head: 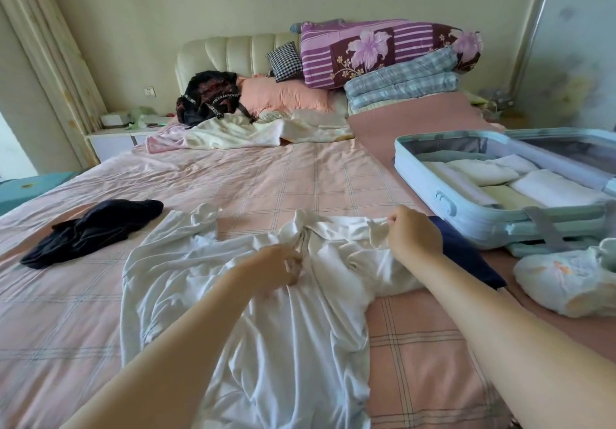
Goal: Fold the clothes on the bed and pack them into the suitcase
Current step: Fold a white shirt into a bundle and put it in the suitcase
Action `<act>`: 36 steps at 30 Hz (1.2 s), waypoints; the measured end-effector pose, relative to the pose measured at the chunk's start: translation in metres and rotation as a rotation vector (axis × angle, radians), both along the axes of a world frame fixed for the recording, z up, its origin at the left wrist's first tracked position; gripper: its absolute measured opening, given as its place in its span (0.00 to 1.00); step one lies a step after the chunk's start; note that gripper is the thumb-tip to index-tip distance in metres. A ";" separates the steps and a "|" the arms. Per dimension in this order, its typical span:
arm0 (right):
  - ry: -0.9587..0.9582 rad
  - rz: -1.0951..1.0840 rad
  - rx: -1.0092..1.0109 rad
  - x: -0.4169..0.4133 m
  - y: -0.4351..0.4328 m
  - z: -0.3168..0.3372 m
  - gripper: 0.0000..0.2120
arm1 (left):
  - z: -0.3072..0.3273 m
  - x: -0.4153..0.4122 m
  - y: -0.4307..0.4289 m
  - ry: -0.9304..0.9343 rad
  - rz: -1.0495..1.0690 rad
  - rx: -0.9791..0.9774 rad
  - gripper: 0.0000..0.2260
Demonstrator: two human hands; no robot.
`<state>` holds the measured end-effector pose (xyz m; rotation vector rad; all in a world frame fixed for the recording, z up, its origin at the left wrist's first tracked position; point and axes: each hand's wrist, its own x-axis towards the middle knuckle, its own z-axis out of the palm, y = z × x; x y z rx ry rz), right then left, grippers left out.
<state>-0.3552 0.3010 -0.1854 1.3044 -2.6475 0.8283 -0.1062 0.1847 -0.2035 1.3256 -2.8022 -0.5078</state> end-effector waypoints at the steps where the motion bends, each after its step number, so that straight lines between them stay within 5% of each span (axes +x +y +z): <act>1: 0.089 0.009 0.069 0.001 0.000 0.002 0.09 | -0.002 0.006 -0.003 0.043 0.010 0.020 0.16; 6: 0.411 0.392 0.033 0.057 -0.020 0.002 0.18 | 0.003 0.052 -0.011 0.251 0.102 -0.133 0.15; 8: 0.275 0.690 -0.034 0.102 -0.028 0.005 0.17 | 0.005 0.083 -0.011 0.295 0.165 -0.223 0.19; 11: -0.004 0.940 0.151 0.171 -0.031 0.007 0.18 | 0.006 0.136 -0.004 0.161 0.313 -0.279 0.16; 13: -0.030 1.009 0.300 0.207 -0.032 0.002 0.16 | 0.007 0.169 0.004 -0.001 0.459 -0.311 0.11; 17: 0.155 0.907 0.346 0.247 -0.038 -0.014 0.24 | 0.004 0.218 0.018 -0.216 0.725 -0.118 0.34; 19: 0.136 0.826 0.333 0.255 -0.044 -0.022 0.22 | -0.002 0.231 0.021 -0.162 0.649 -0.029 0.27; 22: -0.105 0.808 0.189 0.262 -0.053 -0.020 0.06 | -0.001 0.242 0.020 0.084 0.657 -0.071 0.06; 24: -0.480 0.925 0.169 0.266 -0.053 -0.010 0.05 | 0.005 0.244 0.017 0.161 0.722 -0.119 0.05; 27: -0.900 1.183 0.564 0.275 -0.051 0.010 0.07 | 0.007 0.243 0.006 0.306 0.835 0.039 0.07; 29: -0.816 1.192 0.581 0.278 -0.064 0.013 0.11 | 0.007 0.241 -0.001 0.462 0.931 0.231 0.15; 31: -0.549 1.002 0.352 0.276 -0.091 0.015 0.16 | 0.005 0.236 -0.007 0.528 0.911 0.325 0.21; 33: -0.170 0.859 0.229 0.267 -0.118 0.017 0.18 | 0.005 0.230 -0.009 0.439 0.822 0.235 0.14; 36: 0.098 0.822 0.420 0.244 -0.151 0.002 0.32 | 0.005 0.222 -0.021 0.326 0.695 0.115 0.13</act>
